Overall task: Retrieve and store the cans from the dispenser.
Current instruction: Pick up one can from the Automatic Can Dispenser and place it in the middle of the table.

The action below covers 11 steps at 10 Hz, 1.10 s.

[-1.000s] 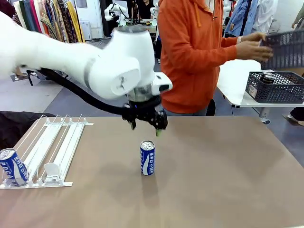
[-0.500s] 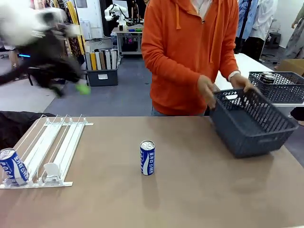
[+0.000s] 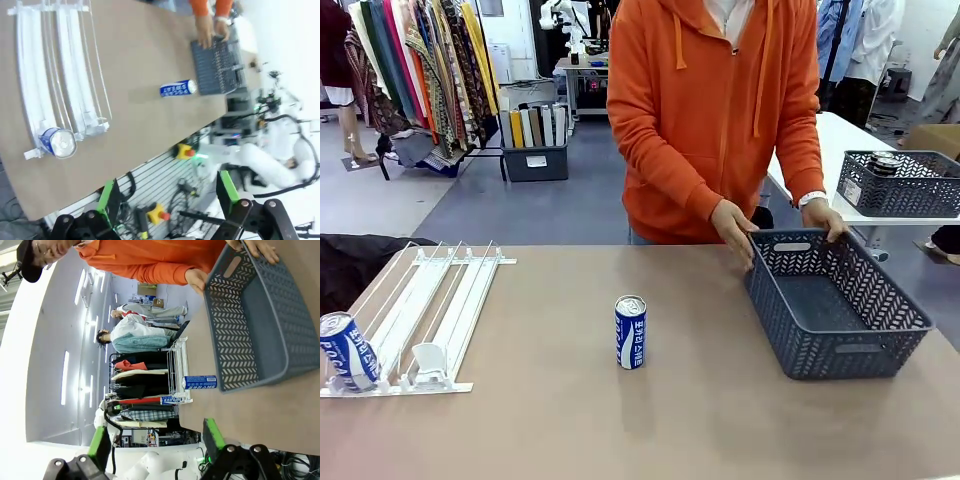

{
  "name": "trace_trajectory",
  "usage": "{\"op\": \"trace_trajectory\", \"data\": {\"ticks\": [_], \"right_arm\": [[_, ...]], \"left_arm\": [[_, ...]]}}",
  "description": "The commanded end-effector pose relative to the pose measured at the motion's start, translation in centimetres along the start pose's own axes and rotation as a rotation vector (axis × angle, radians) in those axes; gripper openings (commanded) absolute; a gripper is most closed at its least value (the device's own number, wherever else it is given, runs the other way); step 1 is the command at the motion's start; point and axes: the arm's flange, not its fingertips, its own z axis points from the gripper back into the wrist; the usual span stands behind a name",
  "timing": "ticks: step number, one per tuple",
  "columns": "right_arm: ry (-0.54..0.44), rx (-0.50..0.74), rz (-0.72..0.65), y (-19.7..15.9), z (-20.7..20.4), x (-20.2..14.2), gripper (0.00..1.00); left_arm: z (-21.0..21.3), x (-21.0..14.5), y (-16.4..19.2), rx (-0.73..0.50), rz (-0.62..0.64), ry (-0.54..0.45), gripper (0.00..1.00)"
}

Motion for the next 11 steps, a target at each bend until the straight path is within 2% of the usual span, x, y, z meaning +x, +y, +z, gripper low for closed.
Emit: {"op": "trace_trajectory", "data": {"ticks": [1, 2, 3, 11], "right_arm": [[-0.007, 0.017, -0.011, 0.6, -0.1, 0.2, 1.00], [-0.007, 0.017, -0.011, 0.6, -0.1, 0.2, 1.00], [-0.007, 0.017, -0.011, 0.6, -0.1, 0.2, 1.00], [-0.007, 0.017, -0.011, 0.6, -0.1, 0.2, 1.00]], "left_arm": [[-1.0, -0.5, 3.3, -0.139, 0.089, -0.062, 1.00], [-1.5, -1.0, 4.0, -0.124, 0.109, -0.035, 1.00], [0.5, -0.9, 2.8, -0.077, 0.060, -0.039, 1.00], [0.5, -0.9, 2.8, -0.077, 0.060, -0.039, 1.00]]}}
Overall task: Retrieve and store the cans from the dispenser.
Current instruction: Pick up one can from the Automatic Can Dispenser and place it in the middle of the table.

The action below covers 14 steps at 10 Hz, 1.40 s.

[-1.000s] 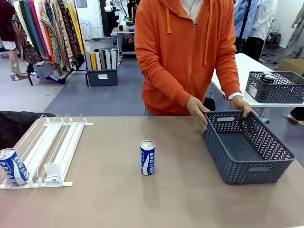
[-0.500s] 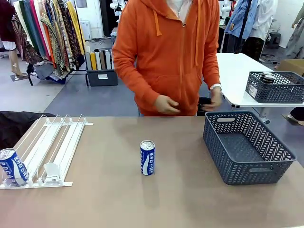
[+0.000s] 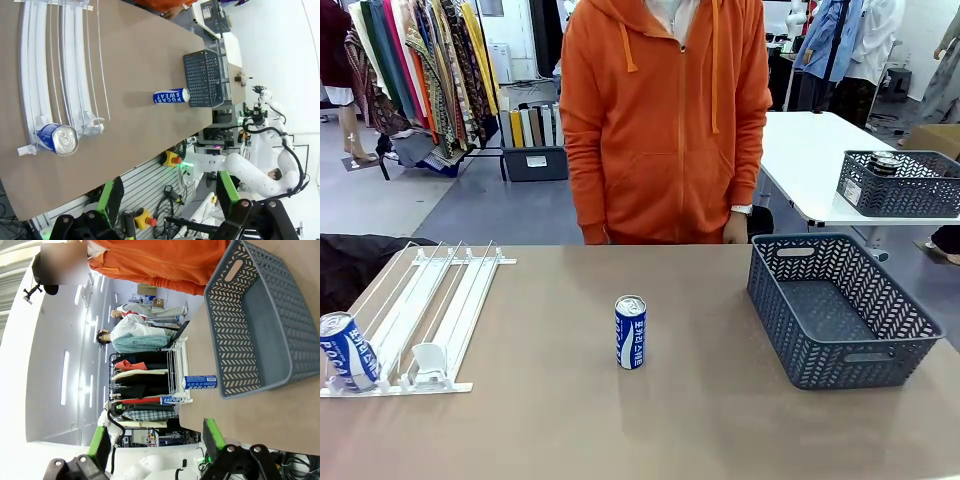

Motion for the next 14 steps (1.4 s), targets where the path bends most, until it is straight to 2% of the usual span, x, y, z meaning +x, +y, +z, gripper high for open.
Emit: {"op": "trace_trajectory", "data": {"ticks": [1, 2, 3, 6, 8, 9, 10, 11, 13, 14], "right_arm": [[-0.007, 0.017, -0.011, 0.6, -0.1, 0.2, 1.00], [-0.007, 0.017, -0.011, 0.6, -0.1, 0.2, 1.00], [-0.007, 0.017, -0.011, 0.6, -0.1, 0.2, 1.00], [-0.007, 0.017, -0.011, 0.6, -0.1, 0.2, 1.00], [-0.007, 0.017, -0.011, 0.6, -0.1, 0.2, 1.00], [-0.007, 0.017, -0.011, 0.6, -0.1, 0.2, 1.00], [-0.007, 0.017, -0.011, 0.6, -0.1, 0.2, 1.00], [-0.007, 0.017, -0.011, 0.6, -0.1, 0.2, 1.00], [-0.007, 0.017, -0.011, 0.6, -0.1, 0.2, 1.00], [-0.007, 0.017, -0.011, 0.6, -0.1, 0.2, 1.00]], "left_arm": [[0.0, -0.1, 0.0, -0.017, -0.020, 0.000, 1.00], [0.0, 0.0, 0.0, 0.000, 0.000, 0.000, 1.00], [-0.9, 0.0, -1.0, 0.108, -0.052, 0.066, 1.00], [-6.2, -2.3, -3.0, 0.623, -0.030, 0.197, 1.00], [-10.3, -2.4, -3.4, 0.826, 0.011, 0.232, 1.00], [-11.6, -1.8, -3.6, 0.858, 0.007, 0.249, 1.00], [-11.9, -0.9, -4.0, 0.914, 0.058, 0.195, 1.00], [-10.5, -2.0, -4.0, 0.822, -0.013, 0.223, 1.00], [-10.5, -2.0, -4.0, 0.822, -0.013, 0.223, 1.00], [-11.9, -1.7, -4.2, 0.853, 0.003, 0.223, 1.00]]}}
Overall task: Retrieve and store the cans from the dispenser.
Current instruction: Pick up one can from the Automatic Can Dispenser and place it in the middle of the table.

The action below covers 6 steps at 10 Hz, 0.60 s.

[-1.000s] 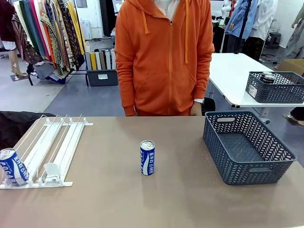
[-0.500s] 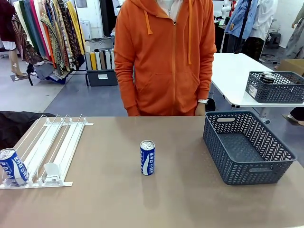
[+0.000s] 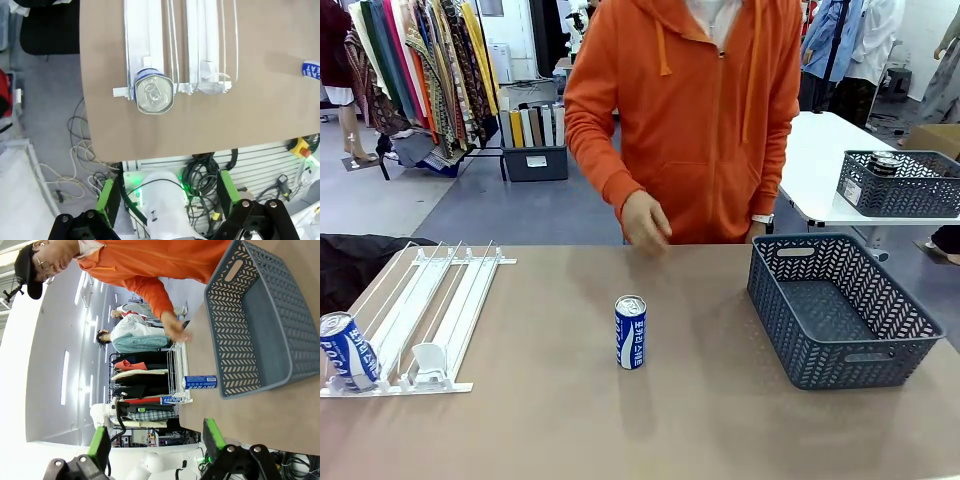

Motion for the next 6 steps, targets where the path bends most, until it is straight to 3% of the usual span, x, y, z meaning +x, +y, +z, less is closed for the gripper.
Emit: {"op": "trace_trajectory", "data": {"ticks": [1, 4, 6], "right_arm": [[-0.007, 0.017, -0.011, 0.6, -0.1, 0.2, 1.00], [-0.007, 0.017, -0.011, 0.6, -0.1, 0.2, 1.00], [-0.007, 0.017, -0.011, 0.6, -0.1, 0.2, 1.00]], "left_arm": [[-2.3, 1.1, -0.9, 0.002, -0.037, -0.001, 1.00], [-7.0, 2.8, -0.7, 0.048, 0.066, -0.071, 1.00], [-9.0, 3.3, -0.2, 0.075, 0.123, -0.054, 1.00]]}}
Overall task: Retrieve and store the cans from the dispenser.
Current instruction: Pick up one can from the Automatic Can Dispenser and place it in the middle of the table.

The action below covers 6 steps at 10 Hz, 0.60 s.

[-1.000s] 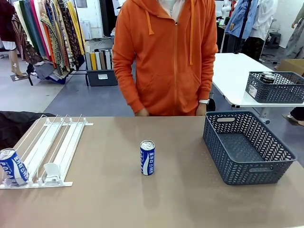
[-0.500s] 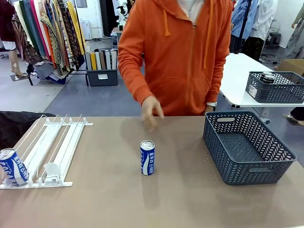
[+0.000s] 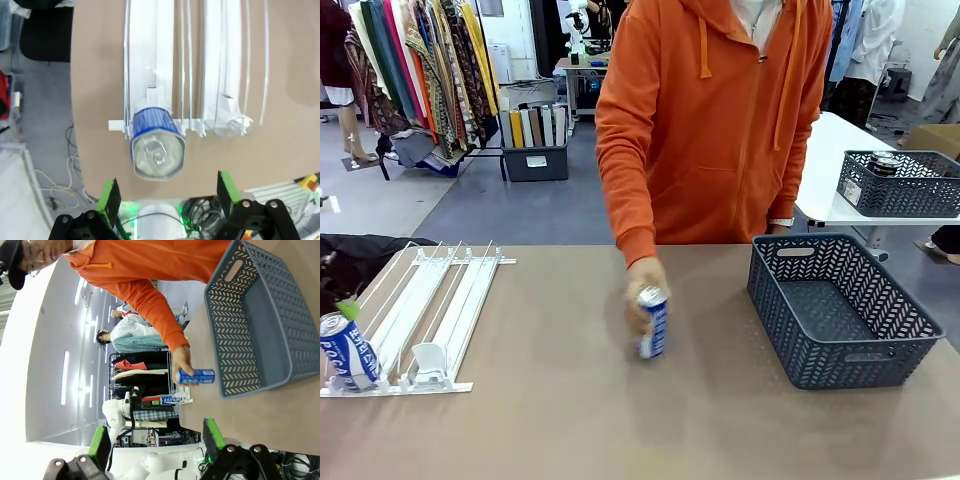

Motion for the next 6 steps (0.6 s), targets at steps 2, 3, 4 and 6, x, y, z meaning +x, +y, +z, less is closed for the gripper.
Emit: {"op": "trace_trajectory", "data": {"ticks": [2, 3, 4, 6], "right_arm": [[-0.007, 0.017, -0.011, 0.6, -0.1, 0.2, 1.00], [-0.007, 0.017, -0.011, 0.6, -0.1, 0.2, 1.00], [-0.007, 0.017, -0.011, 0.6, -0.1, 0.2, 1.00], [-0.007, 0.017, -0.011, 0.6, -0.1, 0.2, 1.00]], "left_arm": [[-2.3, 0.6, 0.3, 0.041, 0.078, 0.026, 1.00], [-3.2, 0.7, 0.4, 0.044, 0.083, 0.050, 1.00], [-3.3, 0.8, 0.6, 0.014, 0.079, 0.050, 1.00], [-4.4, 1.2, 0.5, 0.040, 0.085, 0.076, 1.00]]}}
